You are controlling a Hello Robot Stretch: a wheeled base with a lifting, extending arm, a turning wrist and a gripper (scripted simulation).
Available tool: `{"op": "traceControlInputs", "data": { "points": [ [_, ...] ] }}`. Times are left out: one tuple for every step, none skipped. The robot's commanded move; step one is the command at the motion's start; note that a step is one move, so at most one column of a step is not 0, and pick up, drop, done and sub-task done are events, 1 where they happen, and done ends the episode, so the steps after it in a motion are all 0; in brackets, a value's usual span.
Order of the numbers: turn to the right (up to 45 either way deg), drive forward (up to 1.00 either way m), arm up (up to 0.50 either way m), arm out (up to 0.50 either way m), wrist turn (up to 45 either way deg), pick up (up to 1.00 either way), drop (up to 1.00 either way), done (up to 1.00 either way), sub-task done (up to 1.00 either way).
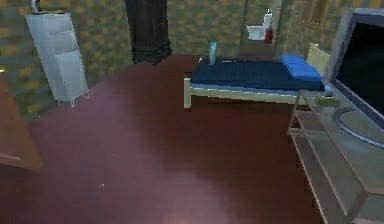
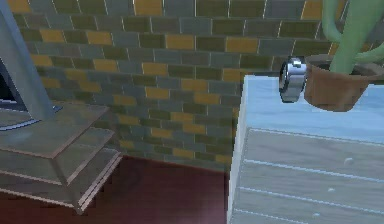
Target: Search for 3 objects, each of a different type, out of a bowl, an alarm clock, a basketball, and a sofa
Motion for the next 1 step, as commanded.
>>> {"op": "traceControlInputs", "data": {
  "points": [
    [-3.0,0.00,0.00,0.00,0.0,0.00,0.00,0.00,0.00]
  ]
}}
